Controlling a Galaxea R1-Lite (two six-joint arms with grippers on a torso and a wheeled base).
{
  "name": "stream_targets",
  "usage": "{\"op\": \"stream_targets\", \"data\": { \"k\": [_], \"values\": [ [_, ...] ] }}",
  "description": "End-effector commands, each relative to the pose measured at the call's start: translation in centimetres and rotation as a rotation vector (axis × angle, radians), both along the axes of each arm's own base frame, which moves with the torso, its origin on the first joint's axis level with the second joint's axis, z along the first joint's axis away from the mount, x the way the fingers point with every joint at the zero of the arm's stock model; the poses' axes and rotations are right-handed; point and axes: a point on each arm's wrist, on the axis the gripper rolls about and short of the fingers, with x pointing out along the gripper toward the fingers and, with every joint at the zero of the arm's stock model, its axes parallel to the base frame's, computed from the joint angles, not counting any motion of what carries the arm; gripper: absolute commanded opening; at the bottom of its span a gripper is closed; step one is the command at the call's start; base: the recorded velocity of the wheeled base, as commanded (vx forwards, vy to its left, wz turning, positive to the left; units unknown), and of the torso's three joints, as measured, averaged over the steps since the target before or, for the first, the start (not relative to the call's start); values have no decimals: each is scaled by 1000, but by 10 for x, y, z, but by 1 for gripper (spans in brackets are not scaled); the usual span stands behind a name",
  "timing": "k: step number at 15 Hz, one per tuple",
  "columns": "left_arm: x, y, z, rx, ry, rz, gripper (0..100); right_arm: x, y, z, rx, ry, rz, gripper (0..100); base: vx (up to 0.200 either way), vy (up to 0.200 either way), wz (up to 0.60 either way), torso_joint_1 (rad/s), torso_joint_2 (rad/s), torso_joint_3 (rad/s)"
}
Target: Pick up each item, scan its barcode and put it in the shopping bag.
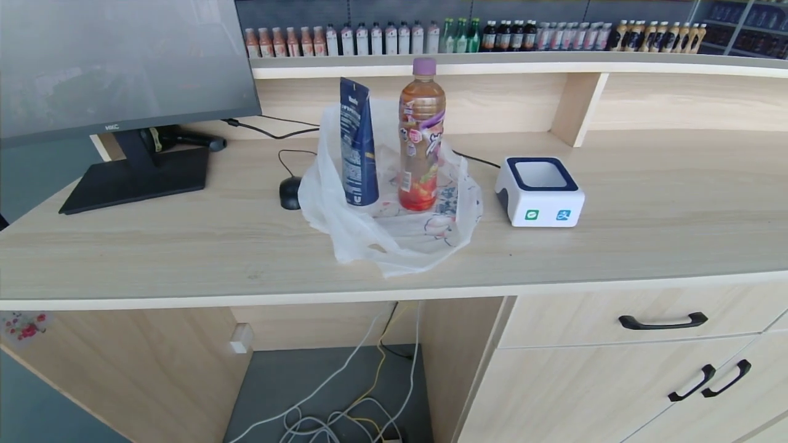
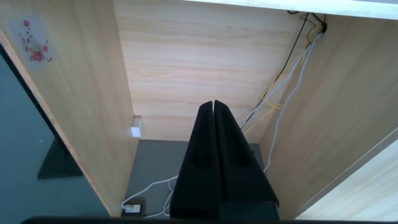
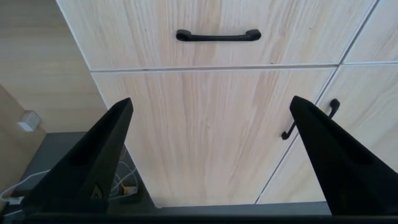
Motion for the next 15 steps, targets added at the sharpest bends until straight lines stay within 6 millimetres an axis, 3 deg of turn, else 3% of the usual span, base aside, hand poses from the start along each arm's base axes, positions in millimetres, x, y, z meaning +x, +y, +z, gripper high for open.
{"op": "stream_targets", "data": {
  "k": [1,15],
  "values": [
    [0,0,0,0,0,0,0,0,0,0,-4,1,1,100,0,-200,0,12,2,2],
    [0,0,0,0,0,0,0,0,0,0,24,1,-2,100,0,-200,0,2,2,3]
  ]
}}
